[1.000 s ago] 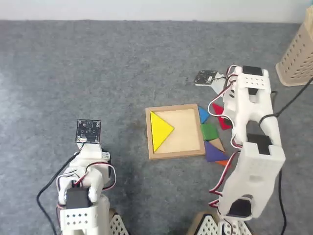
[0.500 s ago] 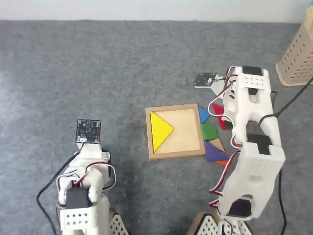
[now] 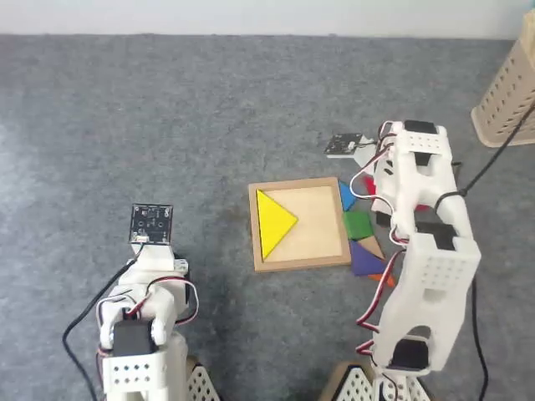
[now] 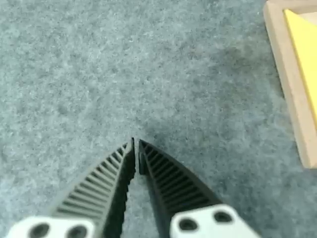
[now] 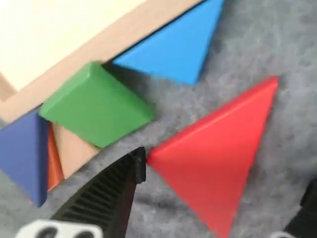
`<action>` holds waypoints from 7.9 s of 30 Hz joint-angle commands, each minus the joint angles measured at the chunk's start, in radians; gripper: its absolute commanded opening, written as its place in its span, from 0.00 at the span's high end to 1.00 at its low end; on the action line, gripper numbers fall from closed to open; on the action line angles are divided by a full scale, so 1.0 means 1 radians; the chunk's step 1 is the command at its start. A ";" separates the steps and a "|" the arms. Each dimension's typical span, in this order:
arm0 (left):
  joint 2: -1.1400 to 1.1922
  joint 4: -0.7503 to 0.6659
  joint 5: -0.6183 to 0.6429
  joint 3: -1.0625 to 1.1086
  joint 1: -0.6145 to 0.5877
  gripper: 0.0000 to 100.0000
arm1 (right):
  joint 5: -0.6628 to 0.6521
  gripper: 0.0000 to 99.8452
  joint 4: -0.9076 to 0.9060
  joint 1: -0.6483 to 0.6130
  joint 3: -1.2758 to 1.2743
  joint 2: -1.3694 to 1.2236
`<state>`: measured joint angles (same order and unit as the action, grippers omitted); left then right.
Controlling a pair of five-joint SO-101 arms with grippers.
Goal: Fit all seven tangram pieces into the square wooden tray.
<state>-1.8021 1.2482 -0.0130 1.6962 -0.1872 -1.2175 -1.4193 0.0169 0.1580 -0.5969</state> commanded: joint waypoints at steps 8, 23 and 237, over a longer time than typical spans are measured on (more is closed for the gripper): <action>-0.015 0.002 0.008 -0.012 0.003 0.99 | 0.014 0.60 0.025 0.027 0.009 -0.021; -0.015 0.002 0.008 -0.012 0.003 0.99 | 0.414 0.87 0.025 0.022 0.063 -0.042; -0.015 0.002 0.008 -0.012 0.003 0.99 | 0.049 0.82 0.168 -0.481 -0.158 0.309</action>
<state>-1.8021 1.2482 -0.0130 1.6962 -0.1872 -1.1500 -1.2398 -0.4757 -0.0552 -0.3038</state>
